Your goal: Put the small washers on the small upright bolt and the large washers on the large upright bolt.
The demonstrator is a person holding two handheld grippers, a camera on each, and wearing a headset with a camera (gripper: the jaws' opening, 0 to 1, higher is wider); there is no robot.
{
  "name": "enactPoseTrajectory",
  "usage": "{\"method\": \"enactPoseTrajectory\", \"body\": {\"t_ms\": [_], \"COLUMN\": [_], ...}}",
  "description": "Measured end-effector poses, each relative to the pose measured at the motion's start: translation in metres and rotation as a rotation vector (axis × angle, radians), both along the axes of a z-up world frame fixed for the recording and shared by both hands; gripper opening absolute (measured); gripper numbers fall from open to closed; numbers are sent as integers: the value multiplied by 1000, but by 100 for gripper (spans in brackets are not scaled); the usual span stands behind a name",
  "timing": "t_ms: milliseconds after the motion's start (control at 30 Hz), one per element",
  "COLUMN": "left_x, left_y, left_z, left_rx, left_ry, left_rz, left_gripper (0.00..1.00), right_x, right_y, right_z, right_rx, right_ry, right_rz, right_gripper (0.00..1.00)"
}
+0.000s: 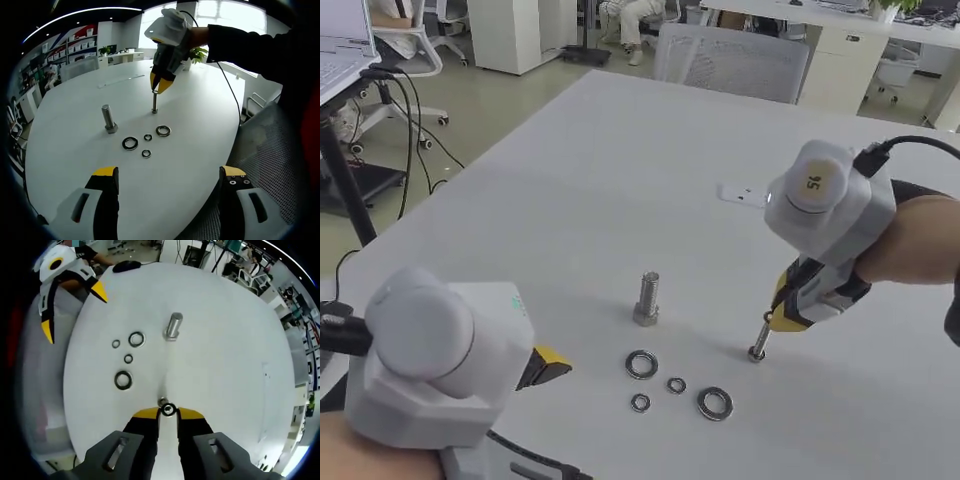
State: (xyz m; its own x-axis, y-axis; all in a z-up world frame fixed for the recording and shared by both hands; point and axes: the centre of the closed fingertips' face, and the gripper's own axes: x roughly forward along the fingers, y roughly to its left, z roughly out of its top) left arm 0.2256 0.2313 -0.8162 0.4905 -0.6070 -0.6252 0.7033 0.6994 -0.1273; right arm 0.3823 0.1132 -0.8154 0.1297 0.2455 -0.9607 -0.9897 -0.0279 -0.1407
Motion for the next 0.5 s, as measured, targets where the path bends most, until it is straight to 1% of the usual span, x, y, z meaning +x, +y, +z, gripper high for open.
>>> {"method": "enactPoseTrajectory", "body": {"t_ms": [500], "left_x": [2], "left_y": [1], "left_z": [-1], "left_rx": [3], "left_ry": [6], "left_rz": [6], "left_gripper": [82], "right_x": [2], "right_y": [1], "right_z": [-4], "right_rx": [-3], "right_ry": [17], "right_rz": [5], "right_gripper": [14]}}
